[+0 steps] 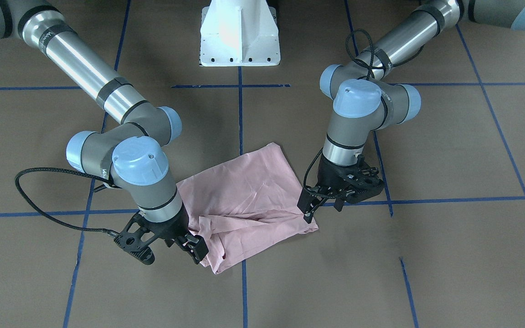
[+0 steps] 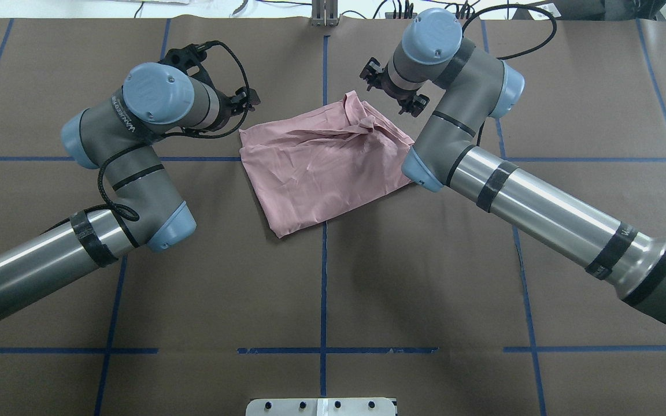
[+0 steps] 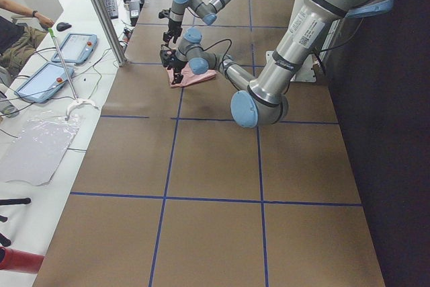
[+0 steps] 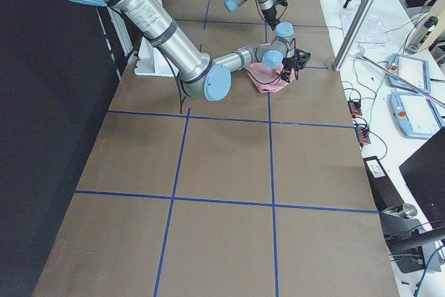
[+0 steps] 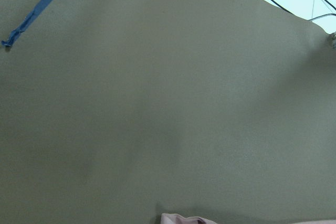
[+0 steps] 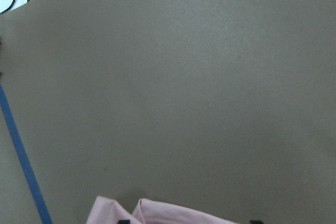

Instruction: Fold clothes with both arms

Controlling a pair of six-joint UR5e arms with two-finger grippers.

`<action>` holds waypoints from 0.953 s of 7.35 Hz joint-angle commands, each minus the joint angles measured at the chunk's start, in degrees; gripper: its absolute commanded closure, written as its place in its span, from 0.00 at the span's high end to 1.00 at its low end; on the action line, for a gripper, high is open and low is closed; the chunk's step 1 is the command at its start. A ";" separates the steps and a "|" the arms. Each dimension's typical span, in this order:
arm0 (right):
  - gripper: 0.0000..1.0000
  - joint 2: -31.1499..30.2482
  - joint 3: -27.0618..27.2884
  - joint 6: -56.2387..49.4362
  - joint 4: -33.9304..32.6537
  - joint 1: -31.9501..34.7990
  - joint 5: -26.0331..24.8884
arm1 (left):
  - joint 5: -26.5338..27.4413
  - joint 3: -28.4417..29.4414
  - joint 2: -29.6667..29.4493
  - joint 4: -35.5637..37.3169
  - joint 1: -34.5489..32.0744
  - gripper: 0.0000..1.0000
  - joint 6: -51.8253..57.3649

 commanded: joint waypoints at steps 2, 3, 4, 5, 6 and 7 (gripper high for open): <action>1.00 0.03 1.85 -8.44 -1.19 2.34 6.24 | -6.93 -3.11 1.36 0.05 -3.54 1.00 5.61; 1.00 0.03 3.08 -9.76 -2.60 2.86 6.95 | -10.07 -5.48 3.29 0.14 -6.60 1.00 7.47; 1.00 0.03 3.18 -14.48 -3.91 4.69 7.04 | -14.11 -6.81 5.13 0.14 -10.72 1.00 11.93; 1.00 0.03 3.18 -22.01 -7.58 7.76 8.87 | -16.15 -7.35 6.98 0.14 -14.33 1.00 16.93; 1.00 -0.40 3.71 -31.57 -11.19 12.05 12.37 | -17.82 -7.35 8.39 0.32 -17.94 1.00 22.20; 1.00 -2.67 6.23 -41.41 -15.75 16.44 15.36 | -20.63 -7.35 10.67 0.49 -22.58 1.00 29.57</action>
